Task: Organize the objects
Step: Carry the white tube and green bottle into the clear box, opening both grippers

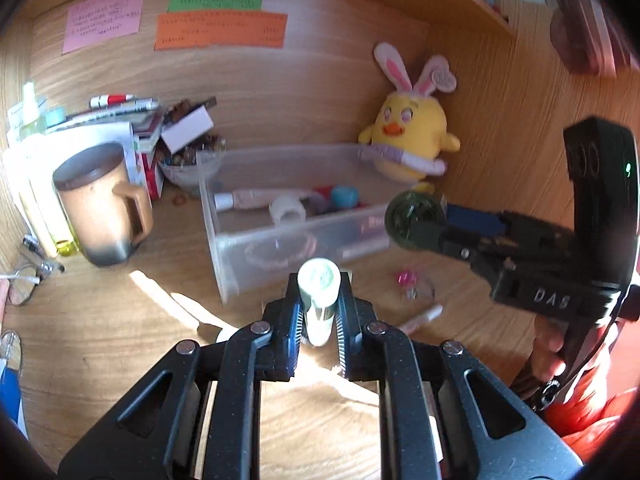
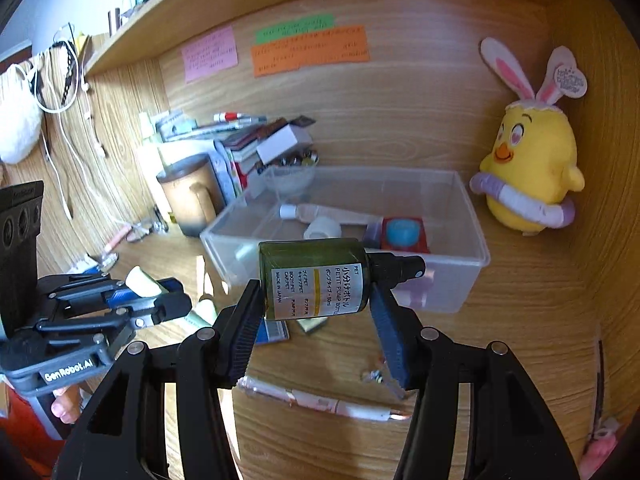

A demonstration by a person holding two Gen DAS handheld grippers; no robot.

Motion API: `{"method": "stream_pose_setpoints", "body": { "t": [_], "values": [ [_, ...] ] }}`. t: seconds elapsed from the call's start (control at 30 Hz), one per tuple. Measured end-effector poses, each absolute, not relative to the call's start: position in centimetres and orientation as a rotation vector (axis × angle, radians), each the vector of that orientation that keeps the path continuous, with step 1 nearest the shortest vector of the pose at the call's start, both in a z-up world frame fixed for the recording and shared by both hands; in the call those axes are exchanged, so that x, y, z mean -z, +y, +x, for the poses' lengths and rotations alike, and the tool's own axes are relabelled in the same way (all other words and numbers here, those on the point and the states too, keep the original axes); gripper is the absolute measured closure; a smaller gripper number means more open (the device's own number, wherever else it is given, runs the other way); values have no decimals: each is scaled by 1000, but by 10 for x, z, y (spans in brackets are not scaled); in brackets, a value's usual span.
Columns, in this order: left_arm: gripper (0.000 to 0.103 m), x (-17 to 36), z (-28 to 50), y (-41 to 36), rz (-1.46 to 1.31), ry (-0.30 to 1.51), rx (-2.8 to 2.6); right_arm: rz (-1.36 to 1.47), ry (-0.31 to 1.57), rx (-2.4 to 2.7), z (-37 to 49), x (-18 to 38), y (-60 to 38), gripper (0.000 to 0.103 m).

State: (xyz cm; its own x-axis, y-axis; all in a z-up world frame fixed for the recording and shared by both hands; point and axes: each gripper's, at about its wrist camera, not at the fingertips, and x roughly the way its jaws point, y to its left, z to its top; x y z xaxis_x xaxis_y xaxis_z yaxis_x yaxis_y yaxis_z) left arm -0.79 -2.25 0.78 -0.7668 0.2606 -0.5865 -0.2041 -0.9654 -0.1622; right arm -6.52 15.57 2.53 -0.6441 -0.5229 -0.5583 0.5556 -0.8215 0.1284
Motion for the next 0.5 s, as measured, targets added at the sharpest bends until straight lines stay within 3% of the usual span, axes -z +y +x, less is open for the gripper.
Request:
{"method": "stream_pose_setpoints", "body": {
  "t": [0.5],
  "values": [
    [88, -59, -34, -20, -753, -155, -2830, 710, 40, 2466, -96, -50, 169, 52]
  ]
}}
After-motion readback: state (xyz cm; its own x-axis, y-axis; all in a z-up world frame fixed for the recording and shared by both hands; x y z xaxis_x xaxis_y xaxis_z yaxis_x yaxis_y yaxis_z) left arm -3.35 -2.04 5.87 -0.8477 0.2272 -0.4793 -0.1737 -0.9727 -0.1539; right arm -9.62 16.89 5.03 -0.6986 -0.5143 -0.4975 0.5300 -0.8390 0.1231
